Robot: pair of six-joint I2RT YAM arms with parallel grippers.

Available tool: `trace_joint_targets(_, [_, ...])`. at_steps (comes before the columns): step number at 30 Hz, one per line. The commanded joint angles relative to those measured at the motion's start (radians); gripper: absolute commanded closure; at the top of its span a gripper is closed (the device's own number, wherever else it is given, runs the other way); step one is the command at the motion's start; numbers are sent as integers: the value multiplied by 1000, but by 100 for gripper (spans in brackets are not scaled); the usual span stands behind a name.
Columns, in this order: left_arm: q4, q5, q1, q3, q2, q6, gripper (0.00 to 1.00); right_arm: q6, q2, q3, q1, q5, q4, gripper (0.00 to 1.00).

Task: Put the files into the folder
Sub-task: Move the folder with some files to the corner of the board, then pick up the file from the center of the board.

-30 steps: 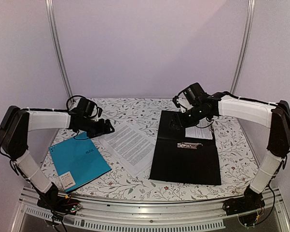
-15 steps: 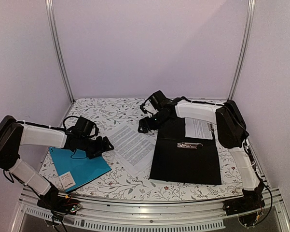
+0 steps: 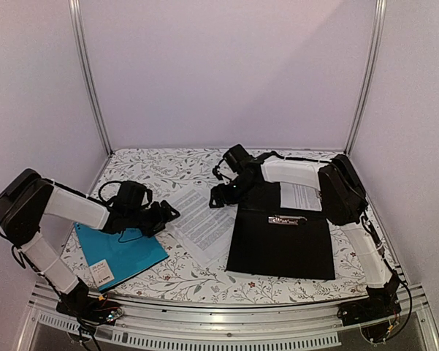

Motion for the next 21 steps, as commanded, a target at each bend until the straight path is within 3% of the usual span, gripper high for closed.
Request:
trace_joint_targets(1, [-1,-11,-32,-65,74,-76,21,58,9,-66,0,-61,-3,24])
trace_joint_targets(13, [-23,-59,-10,-54,20,-52,22,224,-63,-211,-1,-193,168,31])
trace_joint_targets(21, [-107,-89,19,-68,-95,-30,22,247,-71,-231,-7,-175,176,35])
